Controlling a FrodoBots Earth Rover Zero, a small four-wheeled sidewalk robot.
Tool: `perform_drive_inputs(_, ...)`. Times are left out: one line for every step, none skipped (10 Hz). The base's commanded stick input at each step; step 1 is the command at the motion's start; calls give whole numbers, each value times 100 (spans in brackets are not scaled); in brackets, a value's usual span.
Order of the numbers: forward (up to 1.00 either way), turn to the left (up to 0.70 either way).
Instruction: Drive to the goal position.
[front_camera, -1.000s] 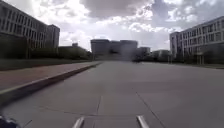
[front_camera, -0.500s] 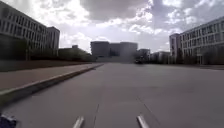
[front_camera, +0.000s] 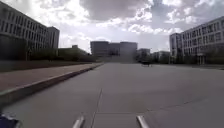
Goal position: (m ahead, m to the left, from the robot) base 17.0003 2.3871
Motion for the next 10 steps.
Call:
perform_drive_inputs(70, 0)
perform_drive_inputs(70, 0)
perform_drive_inputs(70, 0)
perform_drive_inputs(70, 0)
perform_drive_inputs(70, 0)
perform_drive_inputs(70, 0)
perform_drive_inputs(70, 0)
perform_drive_inputs(70, 0)
perform_drive_inputs(70, 0)
perform_drive_inputs(70, 0)
